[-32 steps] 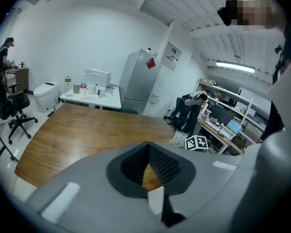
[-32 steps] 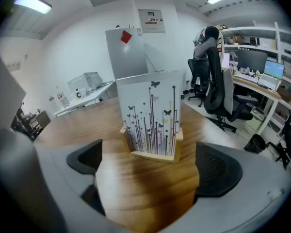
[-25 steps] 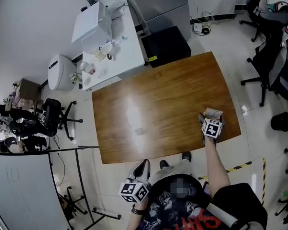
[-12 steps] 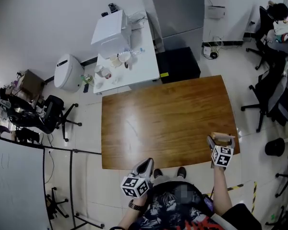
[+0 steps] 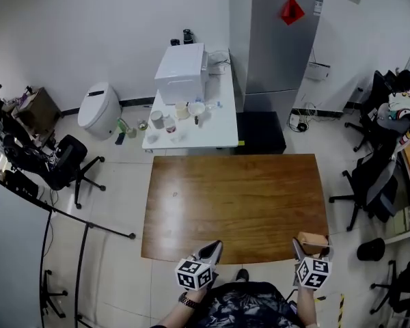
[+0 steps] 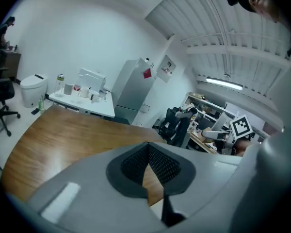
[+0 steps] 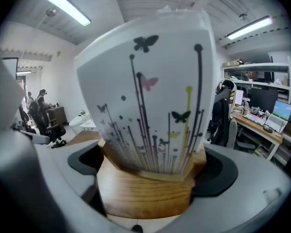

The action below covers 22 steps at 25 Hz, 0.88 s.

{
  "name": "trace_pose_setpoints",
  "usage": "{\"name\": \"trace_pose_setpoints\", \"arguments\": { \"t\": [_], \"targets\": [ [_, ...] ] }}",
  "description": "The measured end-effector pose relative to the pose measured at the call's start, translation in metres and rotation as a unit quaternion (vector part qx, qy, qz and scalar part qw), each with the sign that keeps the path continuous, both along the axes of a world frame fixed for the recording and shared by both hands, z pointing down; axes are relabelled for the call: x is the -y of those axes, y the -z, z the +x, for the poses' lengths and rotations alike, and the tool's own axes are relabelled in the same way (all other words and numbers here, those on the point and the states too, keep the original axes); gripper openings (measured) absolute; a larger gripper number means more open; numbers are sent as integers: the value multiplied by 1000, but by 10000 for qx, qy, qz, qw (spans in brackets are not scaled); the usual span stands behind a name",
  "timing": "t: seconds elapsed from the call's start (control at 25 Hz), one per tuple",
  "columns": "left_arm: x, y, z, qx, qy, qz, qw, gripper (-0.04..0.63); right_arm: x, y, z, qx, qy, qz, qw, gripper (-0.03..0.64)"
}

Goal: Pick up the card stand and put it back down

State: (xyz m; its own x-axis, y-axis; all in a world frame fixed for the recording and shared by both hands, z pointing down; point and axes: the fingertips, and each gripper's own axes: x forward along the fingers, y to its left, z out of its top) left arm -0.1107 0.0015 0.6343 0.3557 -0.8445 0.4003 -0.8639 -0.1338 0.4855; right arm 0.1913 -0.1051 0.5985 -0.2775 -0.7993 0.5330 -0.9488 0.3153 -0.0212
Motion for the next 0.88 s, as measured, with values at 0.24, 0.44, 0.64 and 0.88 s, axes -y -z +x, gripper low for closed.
{"name": "trace_pose_setpoints", "arguments": {
  "t": [0.24,0.44,0.64,0.88],
  "targets": [
    [-11,39,-14,612,-759,186,9951,-3,3,24,-16,-114,168,192,9996,554],
    [-26,58,-15,740,-810,529,9926,-3,-5,27,-17,-217,240,290,9991,554],
    [8,70,-30,210,-265,902,9953,-3,0,21,-24,-64,178,362,9992,554],
    [66,99,-8,583,-850,1366,9853,-3,-3,19,-33,42,392,316,9987,554]
  ]
}}
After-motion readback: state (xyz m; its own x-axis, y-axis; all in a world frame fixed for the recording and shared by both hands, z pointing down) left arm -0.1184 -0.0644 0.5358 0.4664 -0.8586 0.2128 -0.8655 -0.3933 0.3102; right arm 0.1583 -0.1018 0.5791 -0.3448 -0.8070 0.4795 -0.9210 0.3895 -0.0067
